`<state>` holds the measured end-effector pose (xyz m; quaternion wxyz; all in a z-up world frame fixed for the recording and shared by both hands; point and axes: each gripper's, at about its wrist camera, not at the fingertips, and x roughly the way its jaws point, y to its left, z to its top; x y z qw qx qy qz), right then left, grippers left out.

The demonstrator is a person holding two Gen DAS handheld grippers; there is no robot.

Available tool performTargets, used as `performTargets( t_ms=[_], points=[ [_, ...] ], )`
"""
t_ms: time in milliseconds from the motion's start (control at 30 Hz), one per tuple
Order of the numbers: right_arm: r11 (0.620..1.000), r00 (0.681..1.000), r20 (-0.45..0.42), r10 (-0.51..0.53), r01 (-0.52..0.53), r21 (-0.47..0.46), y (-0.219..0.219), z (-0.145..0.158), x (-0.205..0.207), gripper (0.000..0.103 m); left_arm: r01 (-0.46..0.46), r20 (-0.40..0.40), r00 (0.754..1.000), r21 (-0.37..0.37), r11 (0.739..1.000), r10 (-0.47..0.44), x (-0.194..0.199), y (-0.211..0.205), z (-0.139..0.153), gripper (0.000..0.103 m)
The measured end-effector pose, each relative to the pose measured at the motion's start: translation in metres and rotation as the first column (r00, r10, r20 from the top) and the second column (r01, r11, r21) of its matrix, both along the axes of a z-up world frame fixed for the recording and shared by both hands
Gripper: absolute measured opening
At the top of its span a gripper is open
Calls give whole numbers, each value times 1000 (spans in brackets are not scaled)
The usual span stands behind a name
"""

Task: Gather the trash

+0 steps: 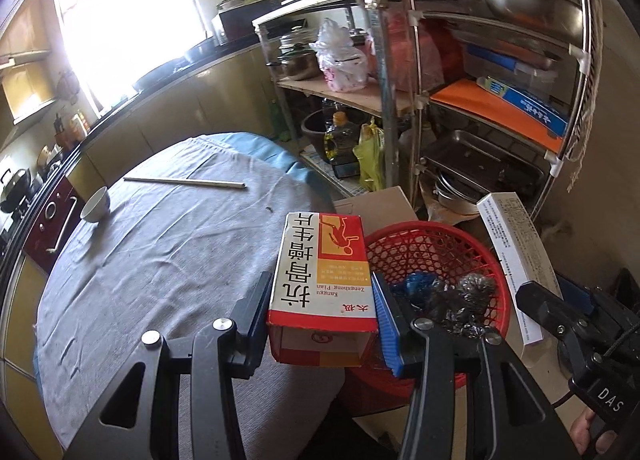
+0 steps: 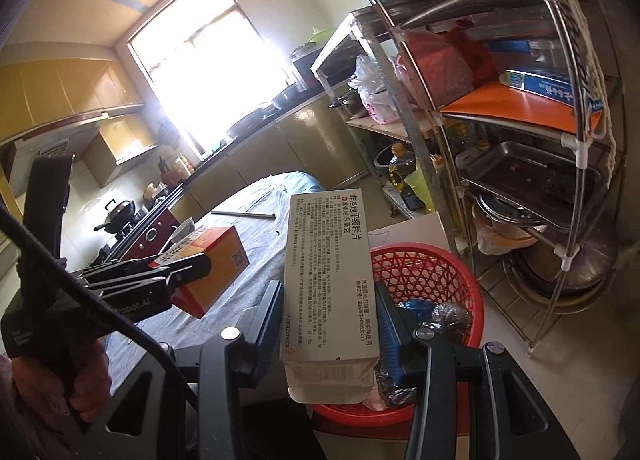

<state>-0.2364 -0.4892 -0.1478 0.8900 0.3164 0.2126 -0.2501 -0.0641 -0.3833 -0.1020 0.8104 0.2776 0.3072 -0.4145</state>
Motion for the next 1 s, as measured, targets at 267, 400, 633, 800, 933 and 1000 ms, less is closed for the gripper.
performTargets(
  t_ms=[267,400,633,800,933,1000],
  points=[
    [999,1000,1,-24,24,30,-9,-6,-7,47,30,5,1000,17,999,-30,-10,-15,-5,49],
    [999,1000,1,-30,30,32,-11,-8,-8,47,46,4,999,20,999,-46,-14,-20,-8,49],
    [998,999,13,-44,43,39,-15,-7,-12,47,73,4,997,24,997,-73,-19,-29,-11,49],
    [997,998,31,-59,57,58,-22,-7,-14,47,87,-1,996,21,996,-87,-23,-35,-12,49],
    [996,997,39,-66,63,62,-28,-8,-14,47,98,-25,995,2,995,-98,-19,-39,-12,49],
    [995,997,42,-68,65,73,-32,-10,-13,47,103,-51,993,-8,995,-104,-16,-41,-13,49]
  ],
)
